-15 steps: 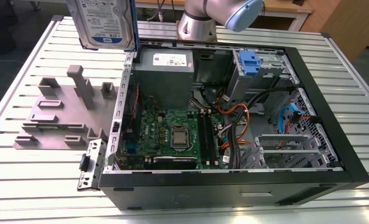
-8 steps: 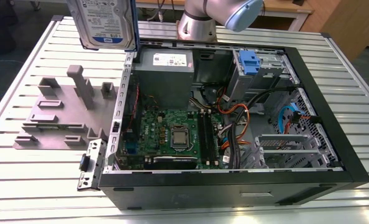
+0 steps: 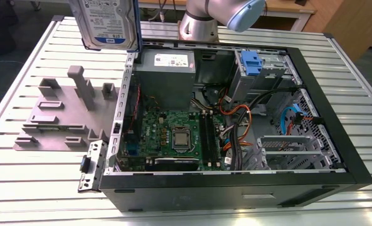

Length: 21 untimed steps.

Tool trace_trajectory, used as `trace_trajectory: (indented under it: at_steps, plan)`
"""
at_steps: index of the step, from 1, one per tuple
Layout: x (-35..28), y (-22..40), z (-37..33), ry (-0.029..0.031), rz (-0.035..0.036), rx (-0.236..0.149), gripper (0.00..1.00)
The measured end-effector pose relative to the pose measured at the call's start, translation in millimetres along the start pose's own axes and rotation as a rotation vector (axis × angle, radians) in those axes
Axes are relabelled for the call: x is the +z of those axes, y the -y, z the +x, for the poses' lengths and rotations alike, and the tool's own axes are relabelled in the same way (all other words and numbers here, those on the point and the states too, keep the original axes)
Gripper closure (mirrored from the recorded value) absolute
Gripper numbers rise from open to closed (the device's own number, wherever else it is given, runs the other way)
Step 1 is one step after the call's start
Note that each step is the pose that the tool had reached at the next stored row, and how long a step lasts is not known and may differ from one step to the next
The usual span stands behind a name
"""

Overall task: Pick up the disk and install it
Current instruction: 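Pick up the disk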

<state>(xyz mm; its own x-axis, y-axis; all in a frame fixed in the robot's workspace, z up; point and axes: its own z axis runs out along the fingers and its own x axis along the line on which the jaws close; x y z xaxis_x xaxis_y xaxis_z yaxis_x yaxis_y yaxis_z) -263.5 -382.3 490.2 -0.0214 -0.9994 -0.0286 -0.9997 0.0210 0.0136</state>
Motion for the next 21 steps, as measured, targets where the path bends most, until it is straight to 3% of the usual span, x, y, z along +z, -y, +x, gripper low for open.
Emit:
trace_trajectory:
  at_steps: [21]
  plan:
    - [-0.1, 9.1, -0.2, 0.0, 0.0, 0.0, 0.64]
